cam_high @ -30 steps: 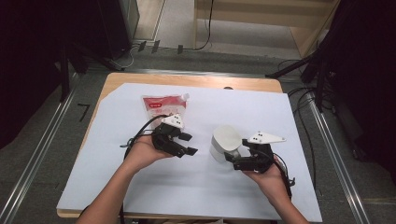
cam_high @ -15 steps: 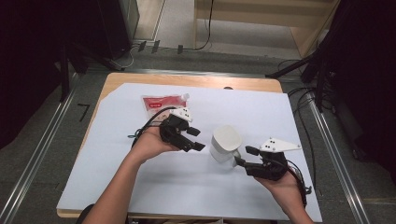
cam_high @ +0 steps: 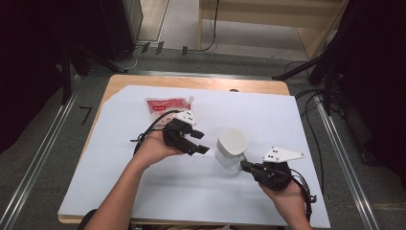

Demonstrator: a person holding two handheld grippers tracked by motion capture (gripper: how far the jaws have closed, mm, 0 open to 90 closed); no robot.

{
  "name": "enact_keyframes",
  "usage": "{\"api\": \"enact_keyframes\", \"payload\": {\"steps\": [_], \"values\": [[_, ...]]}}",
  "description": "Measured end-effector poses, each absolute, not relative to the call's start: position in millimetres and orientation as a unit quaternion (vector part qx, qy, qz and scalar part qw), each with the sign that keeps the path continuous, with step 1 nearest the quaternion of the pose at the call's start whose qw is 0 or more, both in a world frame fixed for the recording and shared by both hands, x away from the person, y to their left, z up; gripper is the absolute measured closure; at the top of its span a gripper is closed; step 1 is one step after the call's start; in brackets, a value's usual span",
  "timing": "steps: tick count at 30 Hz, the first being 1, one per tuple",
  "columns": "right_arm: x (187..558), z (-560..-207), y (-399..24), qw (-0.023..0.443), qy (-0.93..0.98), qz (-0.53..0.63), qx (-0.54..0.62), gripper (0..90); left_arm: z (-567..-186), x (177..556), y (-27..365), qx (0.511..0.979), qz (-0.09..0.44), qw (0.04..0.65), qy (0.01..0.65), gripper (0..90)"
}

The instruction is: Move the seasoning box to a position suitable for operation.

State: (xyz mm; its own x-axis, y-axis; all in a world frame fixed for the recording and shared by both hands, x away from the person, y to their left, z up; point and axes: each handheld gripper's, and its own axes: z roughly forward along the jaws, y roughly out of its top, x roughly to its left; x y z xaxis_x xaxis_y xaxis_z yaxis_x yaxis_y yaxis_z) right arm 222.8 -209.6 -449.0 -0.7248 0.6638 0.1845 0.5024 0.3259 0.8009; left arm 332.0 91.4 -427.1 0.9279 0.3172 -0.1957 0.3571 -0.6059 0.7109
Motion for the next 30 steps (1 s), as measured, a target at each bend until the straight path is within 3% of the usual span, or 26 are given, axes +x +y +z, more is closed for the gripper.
{"api": "enact_keyframes", "payload": {"steps": [17,30], "values": [[233,-468,-192,0.066,0.82,0.431,0.371,90.0,-432,333,85,0.893,-0.048,0.402,0.195,31.7],[236,-469,-197,0.055,0.819,0.432,0.374,90.0,-432,332,82,0.885,-0.066,0.418,0.194,14.0]]}}
